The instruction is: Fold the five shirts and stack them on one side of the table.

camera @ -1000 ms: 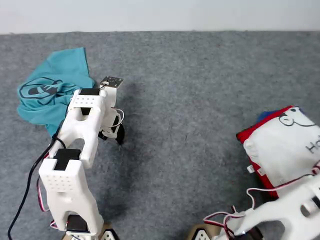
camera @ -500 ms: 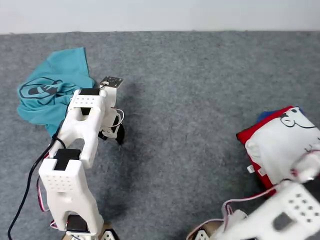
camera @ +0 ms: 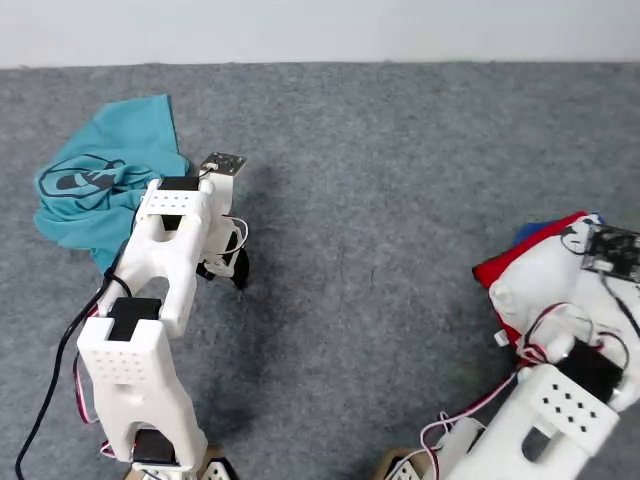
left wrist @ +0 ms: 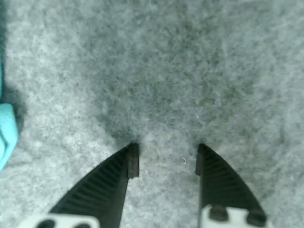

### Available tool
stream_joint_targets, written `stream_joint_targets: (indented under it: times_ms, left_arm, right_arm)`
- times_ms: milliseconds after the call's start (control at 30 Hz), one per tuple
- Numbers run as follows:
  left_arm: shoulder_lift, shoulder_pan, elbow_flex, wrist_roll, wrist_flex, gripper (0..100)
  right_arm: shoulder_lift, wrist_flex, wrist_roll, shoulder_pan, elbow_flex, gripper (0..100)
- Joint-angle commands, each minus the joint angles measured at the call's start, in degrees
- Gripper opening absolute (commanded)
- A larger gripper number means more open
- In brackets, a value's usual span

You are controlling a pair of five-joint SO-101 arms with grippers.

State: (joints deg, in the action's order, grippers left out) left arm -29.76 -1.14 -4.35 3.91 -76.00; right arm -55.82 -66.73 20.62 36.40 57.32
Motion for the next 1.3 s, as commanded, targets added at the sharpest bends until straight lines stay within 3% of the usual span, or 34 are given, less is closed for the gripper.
stream_joint_targets:
  times_ms: [0, 267, 500, 700, 800, 933, 1133, 1267]
  left_arm:
    - [-0.2, -0.1, -1.5, -0.4, 1.2, 19]
    - [-0.2, -0.1, -1.5, -0.3, 1.2, 19]
    - [0.5, 0.2, -0.8, -0.3, 1.1, 19]
    - [10.9, 3.3, 13.9, -0.1, -20.2, 19]
    - [16.7, -1.6, 19.5, -0.1, -22.4, 19]
    - [19.7, -14.6, 20.2, -0.1, -20.4, 19]
    - [17.9, -35.1, 19.7, -0.5, -5.3, 20]
    - [8.9, -39.0, 20.1, -0.5, 4.2, 21]
  right_arm:
    - [0.0, 0.6, 5.0, -0.8, 3.2, 17.6]
    - [-0.5, 0.6, 9.3, -0.7, 6.7, 17.6]
    - [-0.5, -10.4, 4.5, -0.6, -14.4, 17.7]
    - [0.1, -10.0, 4.5, 6.2, -27.0, 17.7]
    - [0.1, -7.6, 4.5, 8.9, -26.3, 17.7]
    - [0.1, -7.4, 4.9, 10.6, -23.5, 17.7]
    - [0.0, -7.4, 4.9, 10.5, -22.0, 17.7]
    - [-0.2, -7.5, 4.7, 10.5, -22.0, 17.7]
